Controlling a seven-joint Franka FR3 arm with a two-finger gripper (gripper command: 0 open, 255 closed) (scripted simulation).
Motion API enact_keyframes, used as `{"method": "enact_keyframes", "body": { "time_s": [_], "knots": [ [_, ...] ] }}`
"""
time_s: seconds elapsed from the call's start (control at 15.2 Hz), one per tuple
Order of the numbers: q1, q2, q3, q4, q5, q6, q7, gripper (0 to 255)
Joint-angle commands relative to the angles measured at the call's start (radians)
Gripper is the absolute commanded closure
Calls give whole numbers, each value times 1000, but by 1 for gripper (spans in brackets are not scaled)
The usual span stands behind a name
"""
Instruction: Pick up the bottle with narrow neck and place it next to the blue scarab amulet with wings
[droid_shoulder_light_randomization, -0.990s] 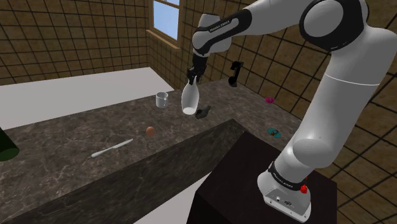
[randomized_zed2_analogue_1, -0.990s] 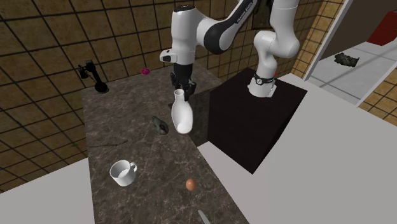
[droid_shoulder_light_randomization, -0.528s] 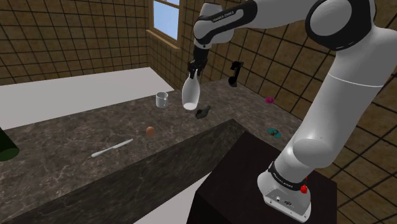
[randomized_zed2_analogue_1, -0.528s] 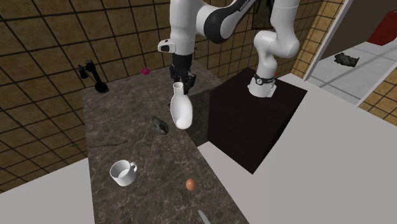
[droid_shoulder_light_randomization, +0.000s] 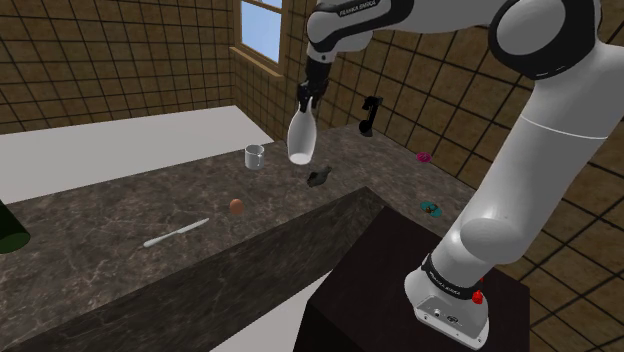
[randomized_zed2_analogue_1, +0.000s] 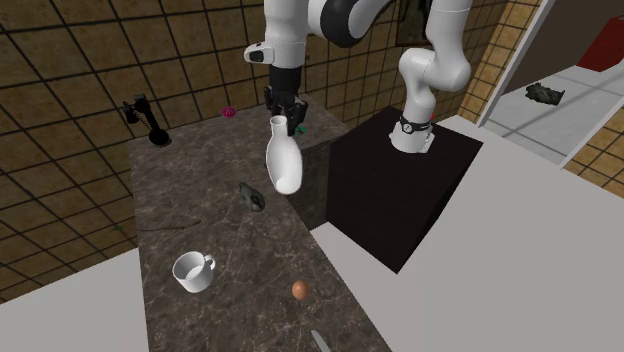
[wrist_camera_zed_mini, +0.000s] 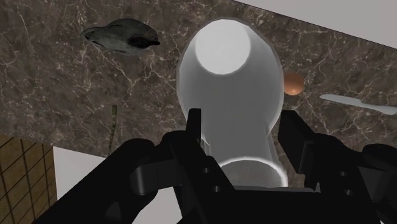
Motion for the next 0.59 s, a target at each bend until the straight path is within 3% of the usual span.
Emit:
{"method": "enact_keyframes", "body": {
  "time_s": [0.0, 0.53],
  "knots": [
    [1, -10, 1, 18, -2, -28, 3, 255],
    [1, -25, 0, 99, -6, -124, 7, 255]
  ]
}}
